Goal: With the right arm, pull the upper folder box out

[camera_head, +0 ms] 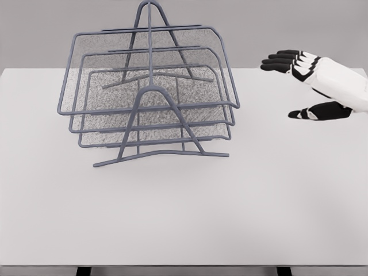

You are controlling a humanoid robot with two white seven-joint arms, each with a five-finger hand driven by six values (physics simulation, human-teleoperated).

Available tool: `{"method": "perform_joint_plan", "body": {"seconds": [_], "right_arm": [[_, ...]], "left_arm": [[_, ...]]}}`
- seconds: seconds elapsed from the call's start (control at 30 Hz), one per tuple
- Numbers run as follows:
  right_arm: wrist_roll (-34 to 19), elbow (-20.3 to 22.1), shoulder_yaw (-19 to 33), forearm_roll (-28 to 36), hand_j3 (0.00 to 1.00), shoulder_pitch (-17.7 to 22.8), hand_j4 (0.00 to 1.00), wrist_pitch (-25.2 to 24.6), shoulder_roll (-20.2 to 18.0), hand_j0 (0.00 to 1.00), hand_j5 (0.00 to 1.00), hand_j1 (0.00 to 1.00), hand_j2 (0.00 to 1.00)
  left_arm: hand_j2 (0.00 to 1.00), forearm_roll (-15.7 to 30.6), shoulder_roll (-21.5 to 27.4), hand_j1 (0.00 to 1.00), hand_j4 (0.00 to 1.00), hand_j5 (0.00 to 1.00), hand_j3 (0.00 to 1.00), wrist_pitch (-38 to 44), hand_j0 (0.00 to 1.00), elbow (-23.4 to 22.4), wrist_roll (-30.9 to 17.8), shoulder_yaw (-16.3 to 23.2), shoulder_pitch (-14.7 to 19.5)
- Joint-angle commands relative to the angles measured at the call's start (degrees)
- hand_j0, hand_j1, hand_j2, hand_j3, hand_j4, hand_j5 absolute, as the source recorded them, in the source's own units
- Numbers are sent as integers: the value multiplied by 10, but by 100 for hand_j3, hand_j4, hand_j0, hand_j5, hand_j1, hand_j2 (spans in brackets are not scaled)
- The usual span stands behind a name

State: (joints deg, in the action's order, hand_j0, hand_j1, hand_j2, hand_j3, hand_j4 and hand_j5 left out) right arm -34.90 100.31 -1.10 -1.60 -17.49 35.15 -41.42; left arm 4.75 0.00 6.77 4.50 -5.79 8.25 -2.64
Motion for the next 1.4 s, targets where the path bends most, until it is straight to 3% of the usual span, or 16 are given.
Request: {"method": "perform_joint_plan", "body": {"seconds": [0.0,0.03,0.07,0.13,0.17,0.23,0.27,0.33,0.47,0.6,0.87,1.37], "right_arm": [[-1,-2,7,0,100,-2,100,-1,-2,100,100,100,100],[-1,-17,4,-25,100,-5,100,-1,3,100,100,100,100],[-1,-20,7,-110,100,-11,100,-2,14,100,100,100,100],[-1,-16,-1,-357,100,-44,100,-25,78,100,100,100,100],[-1,-20,-23,-405,100,-73,100,-25,84,100,100,100,100],[-1,-81,-48,-405,100,-113,100,-21,107,100,100,100,100],[-1,-121,-92,-400,100,-150,100,-15,103,100,100,100,100],[-1,-203,-129,-400,100,-194,100,-1,107,100,100,100,100],[-1,-255,-142,-396,100,-194,100,-1,136,100,100,100,100],[-1,-251,-142,-338,100,-196,100,-1,135,100,100,100,100],[-1,-240,-144,-303,100,-222,100,-1,129,100,100,100,100],[-1,-236,-186,-300,100,-229,100,-1,152,100,100,100,100]], "left_arm": [[100,0,0,100,100,100,100,0,100,0,0,0,0],[100,0,0,100,100,100,100,0,100,0,0,0,0],[100,0,0,100,100,100,100,0,100,0,0,0,0],[100,0,0,100,100,100,100,0,100,0,0,0,0],[100,0,0,100,100,100,100,0,100,0,0,0,0],[100,0,0,100,100,100,100,0,100,0,0,0,0],[100,0,0,100,100,100,100,0,100,0,0,0,0],[100,0,0,100,100,100,100,0,100,0,0,0,0],[100,0,0,100,100,100,100,0,100,0,0,0,0],[100,0,0,100,100,100,100,0,100,0,0,0,0],[100,0,0,100,100,100,100,0,100,0,0,0,0],[100,0,0,100,100,100,100,0,100,0,0,0,0]]}}
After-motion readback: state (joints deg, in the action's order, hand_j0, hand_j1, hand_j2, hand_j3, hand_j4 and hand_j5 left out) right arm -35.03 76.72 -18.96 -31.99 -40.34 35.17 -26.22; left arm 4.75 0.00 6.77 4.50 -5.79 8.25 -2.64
